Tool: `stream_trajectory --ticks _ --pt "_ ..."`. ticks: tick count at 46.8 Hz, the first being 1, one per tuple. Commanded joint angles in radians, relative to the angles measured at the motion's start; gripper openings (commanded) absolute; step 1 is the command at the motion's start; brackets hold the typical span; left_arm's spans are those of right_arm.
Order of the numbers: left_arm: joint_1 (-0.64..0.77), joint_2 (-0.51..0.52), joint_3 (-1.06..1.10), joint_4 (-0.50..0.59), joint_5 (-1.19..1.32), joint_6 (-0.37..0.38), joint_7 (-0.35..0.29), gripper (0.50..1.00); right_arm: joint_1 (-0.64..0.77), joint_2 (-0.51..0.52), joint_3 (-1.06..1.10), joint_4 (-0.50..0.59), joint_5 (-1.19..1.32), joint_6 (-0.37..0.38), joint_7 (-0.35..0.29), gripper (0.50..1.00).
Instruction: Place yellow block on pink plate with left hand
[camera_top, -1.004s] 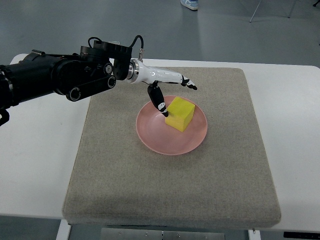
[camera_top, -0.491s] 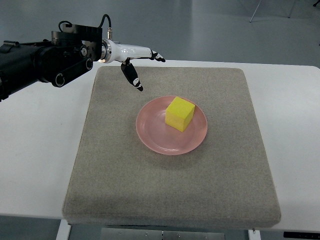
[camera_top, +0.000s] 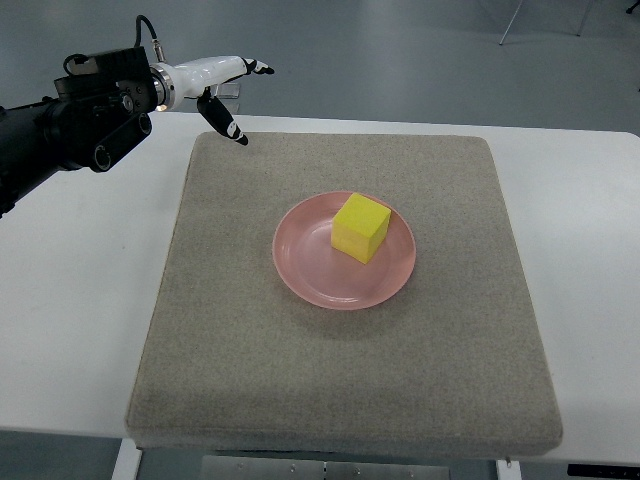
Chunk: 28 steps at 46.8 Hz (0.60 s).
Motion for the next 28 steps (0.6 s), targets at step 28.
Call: stream_trajectory --ticks 28 --pt "0.127 -0.021 -0.175 0.080 -0.674 0.079 0.000 0.988 0.000 0.000 0.000 0.000 0.000 0.000 0.000 0.924"
